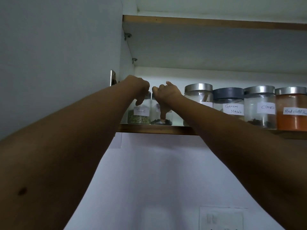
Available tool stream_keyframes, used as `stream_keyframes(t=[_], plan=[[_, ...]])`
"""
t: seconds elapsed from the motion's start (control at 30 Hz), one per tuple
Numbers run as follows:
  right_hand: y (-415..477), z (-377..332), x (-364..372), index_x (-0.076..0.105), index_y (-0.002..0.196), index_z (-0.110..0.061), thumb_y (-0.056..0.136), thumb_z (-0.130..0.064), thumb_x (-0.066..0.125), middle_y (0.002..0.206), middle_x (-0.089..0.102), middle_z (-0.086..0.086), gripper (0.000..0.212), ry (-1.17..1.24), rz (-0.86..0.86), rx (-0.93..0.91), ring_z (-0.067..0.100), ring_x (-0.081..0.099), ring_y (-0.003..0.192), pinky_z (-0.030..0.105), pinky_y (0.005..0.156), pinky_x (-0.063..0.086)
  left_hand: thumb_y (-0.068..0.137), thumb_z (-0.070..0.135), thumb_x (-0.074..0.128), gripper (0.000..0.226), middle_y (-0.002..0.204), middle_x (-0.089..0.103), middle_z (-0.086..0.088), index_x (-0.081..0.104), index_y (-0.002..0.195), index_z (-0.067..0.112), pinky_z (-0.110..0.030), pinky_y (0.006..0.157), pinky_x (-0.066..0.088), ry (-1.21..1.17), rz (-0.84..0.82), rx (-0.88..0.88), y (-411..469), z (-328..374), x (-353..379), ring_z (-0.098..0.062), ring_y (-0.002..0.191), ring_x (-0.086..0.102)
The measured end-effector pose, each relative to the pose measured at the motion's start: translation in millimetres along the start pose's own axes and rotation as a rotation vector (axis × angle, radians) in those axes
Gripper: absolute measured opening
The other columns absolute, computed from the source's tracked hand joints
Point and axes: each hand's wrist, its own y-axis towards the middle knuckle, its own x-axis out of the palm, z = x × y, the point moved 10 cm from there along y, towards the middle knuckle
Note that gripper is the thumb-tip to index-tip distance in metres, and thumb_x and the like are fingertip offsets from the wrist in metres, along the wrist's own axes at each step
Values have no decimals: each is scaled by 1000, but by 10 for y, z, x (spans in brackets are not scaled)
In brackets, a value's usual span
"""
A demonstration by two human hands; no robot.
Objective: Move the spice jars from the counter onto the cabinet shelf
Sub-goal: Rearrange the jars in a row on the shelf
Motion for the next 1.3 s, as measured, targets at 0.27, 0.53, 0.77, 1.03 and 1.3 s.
stream_keyframes(t=[0.27, 0.53, 0.77, 1.03, 1.3], plan=[[225, -5, 132, 33, 131, -3, 58, -46, 84, 125, 51, 18, 98, 21, 33, 6, 32, 47, 120, 40, 111, 24, 86, 7, 57, 44, 102, 59, -10, 52, 130, 6, -30, 74, 49, -69, -124, 32, 94, 30, 147, -23, 86, 58], [442, 52, 335, 28, 139, -10, 53, -45, 87, 127, 48, 13, 110, 3, -47, 22, 32, 49, 115, 40, 95, 41, 94, 17, 51, 32, 101, 60, -10, 57, 122, 2, -32, 81, 47, 82, -101, 39, 265, 155, 223, -24, 91, 57], [568, 78, 447, 26, 136, -12, 53, -37, 89, 127, 49, 12, 107, 7, -10, 33, 31, 51, 113, 38, 89, 42, 100, 26, 39, 39, 78, 45, -3, 45, 133, 7, -23, 52, 33, -20, -71, -21, 415, 150, 322, -14, 64, 45], [738, 81, 576, 23, 142, -18, 58, -40, 86, 129, 50, 5, 106, -49, -18, 40, 26, 51, 117, 36, 94, 42, 99, 27, 42, 41, 76, 45, 0, 41, 137, 11, -20, 48, 28, 45, -11, -34, 412, 235, 297, -12, 58, 39], [700, 95, 567, 25, 137, -12, 56, -37, 88, 124, 53, 10, 105, 33, -4, 47, 30, 53, 113, 38, 92, 42, 98, 23, 41, 42, 76, 45, -5, 41, 138, 7, -24, 52, 34, -39, 30, -73, 474, 168, 386, -14, 62, 44]])
